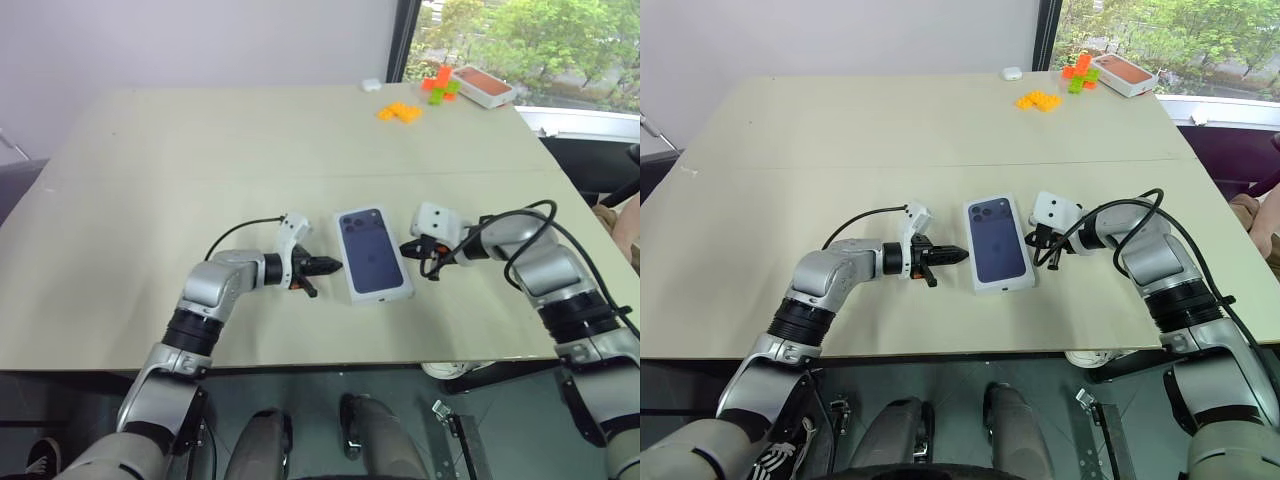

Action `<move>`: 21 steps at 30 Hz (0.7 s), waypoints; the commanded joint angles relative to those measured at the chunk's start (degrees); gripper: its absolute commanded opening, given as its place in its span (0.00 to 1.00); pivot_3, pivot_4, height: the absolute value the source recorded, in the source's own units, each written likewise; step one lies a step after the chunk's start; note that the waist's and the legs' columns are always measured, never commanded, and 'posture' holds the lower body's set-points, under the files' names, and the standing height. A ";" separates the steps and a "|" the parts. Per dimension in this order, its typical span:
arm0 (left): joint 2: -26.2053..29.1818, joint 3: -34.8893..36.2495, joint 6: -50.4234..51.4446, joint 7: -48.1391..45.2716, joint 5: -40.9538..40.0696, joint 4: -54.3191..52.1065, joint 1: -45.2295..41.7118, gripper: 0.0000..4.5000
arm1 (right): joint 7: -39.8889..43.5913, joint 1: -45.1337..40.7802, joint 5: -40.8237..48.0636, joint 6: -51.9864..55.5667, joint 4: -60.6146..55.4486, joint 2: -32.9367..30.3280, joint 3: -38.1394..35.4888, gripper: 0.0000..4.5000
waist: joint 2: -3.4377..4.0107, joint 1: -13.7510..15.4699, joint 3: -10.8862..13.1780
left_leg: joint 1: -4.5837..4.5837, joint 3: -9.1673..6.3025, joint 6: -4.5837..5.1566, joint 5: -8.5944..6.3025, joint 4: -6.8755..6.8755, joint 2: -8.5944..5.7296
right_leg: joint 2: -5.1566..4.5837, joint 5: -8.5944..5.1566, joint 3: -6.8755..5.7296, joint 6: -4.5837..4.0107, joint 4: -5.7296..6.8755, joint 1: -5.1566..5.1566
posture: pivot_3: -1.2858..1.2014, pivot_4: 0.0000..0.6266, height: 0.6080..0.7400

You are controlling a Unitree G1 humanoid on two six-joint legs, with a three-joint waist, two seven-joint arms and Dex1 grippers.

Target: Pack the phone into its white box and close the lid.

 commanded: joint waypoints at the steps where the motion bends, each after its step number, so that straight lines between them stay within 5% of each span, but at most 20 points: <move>1: -0.33 -0.21 -2.95 -0.41 0.15 -3.10 -1.02 0.00 | -0.18 -1.52 -0.23 -0.83 -0.20 0.49 -1.05 0.01 | 0.00 0.00 0.00 | 0.00 0.00 0.00 0.00 0.00 0.00 | 0.00 0.00 0.00 0.00 0.00 0.00 | 0.52 0.24 1.00; 21: 0.87 -0.60 -3.13 0.12 1.62 -2.85 0.71 0.00 | 0.46 0.03 -3.88 -4.76 -0.68 -0.40 0.24 0.01 | 0.00 -0.11 0.00 | 0.09 0.01 -0.02 0.01 0.04 -0.03 | 0.04 0.00 0.03 0.00 0.23 -0.01 | 0.52 0.24 1.00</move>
